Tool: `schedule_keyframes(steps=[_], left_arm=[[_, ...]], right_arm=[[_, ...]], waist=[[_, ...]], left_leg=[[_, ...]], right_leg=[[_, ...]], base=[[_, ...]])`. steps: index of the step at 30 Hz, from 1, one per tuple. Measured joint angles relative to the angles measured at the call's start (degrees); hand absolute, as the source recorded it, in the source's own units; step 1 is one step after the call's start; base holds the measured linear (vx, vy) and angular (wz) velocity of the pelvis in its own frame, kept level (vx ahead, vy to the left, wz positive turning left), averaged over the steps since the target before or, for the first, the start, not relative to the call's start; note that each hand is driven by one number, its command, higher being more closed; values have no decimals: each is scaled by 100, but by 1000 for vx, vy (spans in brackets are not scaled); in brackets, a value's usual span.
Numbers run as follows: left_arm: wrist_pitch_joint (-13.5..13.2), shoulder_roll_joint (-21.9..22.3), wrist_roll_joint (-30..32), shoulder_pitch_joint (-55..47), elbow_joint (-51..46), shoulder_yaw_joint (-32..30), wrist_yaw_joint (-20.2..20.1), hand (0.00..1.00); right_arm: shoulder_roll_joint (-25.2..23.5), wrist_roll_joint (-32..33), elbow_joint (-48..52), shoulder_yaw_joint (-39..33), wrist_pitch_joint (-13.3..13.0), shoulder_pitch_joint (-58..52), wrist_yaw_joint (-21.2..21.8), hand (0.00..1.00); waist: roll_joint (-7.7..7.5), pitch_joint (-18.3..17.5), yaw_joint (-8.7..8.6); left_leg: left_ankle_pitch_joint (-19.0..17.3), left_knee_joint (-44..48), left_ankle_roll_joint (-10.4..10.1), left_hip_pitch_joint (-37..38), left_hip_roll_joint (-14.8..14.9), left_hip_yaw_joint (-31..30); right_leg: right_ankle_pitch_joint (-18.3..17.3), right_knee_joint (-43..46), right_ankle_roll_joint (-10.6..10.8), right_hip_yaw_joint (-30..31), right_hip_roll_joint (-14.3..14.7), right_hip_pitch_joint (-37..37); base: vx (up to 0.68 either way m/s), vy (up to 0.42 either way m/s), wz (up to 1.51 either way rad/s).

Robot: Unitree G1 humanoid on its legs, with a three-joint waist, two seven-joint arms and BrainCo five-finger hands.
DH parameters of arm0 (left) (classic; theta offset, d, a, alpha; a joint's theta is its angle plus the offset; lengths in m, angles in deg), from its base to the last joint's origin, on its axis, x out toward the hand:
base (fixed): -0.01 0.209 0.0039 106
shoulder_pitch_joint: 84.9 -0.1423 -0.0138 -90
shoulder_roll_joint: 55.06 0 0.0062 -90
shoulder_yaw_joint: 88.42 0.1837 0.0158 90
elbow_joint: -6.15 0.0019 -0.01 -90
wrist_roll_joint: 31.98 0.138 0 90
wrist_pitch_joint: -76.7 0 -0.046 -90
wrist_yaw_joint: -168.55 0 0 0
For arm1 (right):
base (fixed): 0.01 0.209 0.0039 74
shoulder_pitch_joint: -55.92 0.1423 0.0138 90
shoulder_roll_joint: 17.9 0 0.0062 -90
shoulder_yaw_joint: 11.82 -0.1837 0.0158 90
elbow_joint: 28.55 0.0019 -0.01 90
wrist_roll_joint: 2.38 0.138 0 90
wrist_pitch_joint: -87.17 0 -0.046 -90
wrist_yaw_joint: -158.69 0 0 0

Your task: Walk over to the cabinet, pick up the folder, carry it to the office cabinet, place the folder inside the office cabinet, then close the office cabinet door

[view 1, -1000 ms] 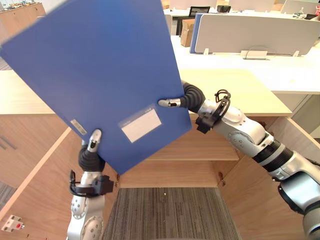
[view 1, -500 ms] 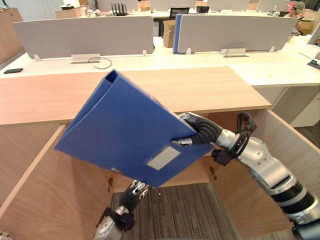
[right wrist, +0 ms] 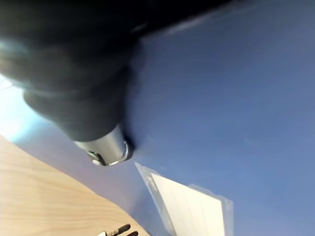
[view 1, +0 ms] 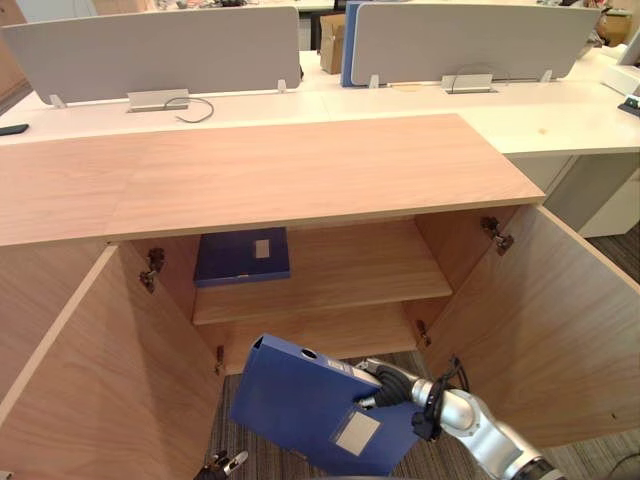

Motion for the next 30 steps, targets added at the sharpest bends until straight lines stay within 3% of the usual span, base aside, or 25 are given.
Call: schedule_keyframes(steps=[7, 12, 14, 19, 20, 22, 23, 27, 30], left_arm=[[9, -34, 571, 148, 168, -11, 126, 0], [24, -30, 535, 184, 124, 12, 136, 0], [29, 6, 448, 185, 75, 18, 137, 0], [48, 54, 341, 175, -160, 31, 138, 0], [50, 60, 340, 176, -173, 31, 138, 0], [58, 75, 341, 180, -225, 32, 143, 0], [58, 74, 341, 181, -228, 31, 147, 0], [74, 77, 337, 184, -278, 31, 213, 0], [80, 87, 339, 184, -357, 36, 273, 0]], right_arm=[[-985, -1260, -1982, 137, -5, 520, -649, 100], [-1440, -1196, -2781, -377, 265, 619, -764, 100], [-1517, -440, -3081, -772, 574, 574, -837, 100], [-1508, 1273, -3187, -1292, 889, 350, -1021, 100], [-1515, 1541, -3187, -1332, 890, 334, -1037, 100], [-1679, 3026, -3230, -1658, 888, 319, -1110, 100], [-1747, 3384, -3230, -1779, 882, 327, -1136, 100], [-1999, 5886, -3240, -2229, 804, 605, -1316, 100], [-2065, 6581, -3238, -2495, 753, 837, -1414, 100]], waist=[[-2, 183, 46], [-3, 213, 70], [6, 237, 105], [49, 358, 99], [55, 362, 100], [82, 378, 104], [91, 384, 103], [126, 541, 150], [141, 667, 168]], left_leg=[[-27, 87, 21, -75, -21, -40], [-31, 111, 27, -80, -38, -167], [-27, 113, 32, -78, -49, -207], [6, 96, 60, -65, -90, -371], [10, 91, 62, -65, -93, -379], [64, 22, 81, -69, -109, -440], [85, -6, 84, -69, -113, -459], [171, -104, 85, -68, -124, -507], [188, -107, 86, -84, -124, -531]], right_leg=[[56, -83, 15, -31, -32, 16], [47, -99, 26, -174, -62, 93], [40, -96, 33, -202, -74, 111], [8, -95, 64, -358, -120, 191], [8, -95, 65, -366, -122, 192], [8, -103, 66, -438, -131, 192], [8, -108, 66, -459, -132, 192], [14, -104, 63, -502, -134, 173], [16, -98, 61, -522, -134, 165]], base=[[-17, -5, 2], [-19, -10, 13], [-28, -8, 10], [-28, -7, 17], [-22, -6, 7], [-18, -11, 13], [-20, -11, 16], [-31, -10, 6], [-36, -13, 5]])
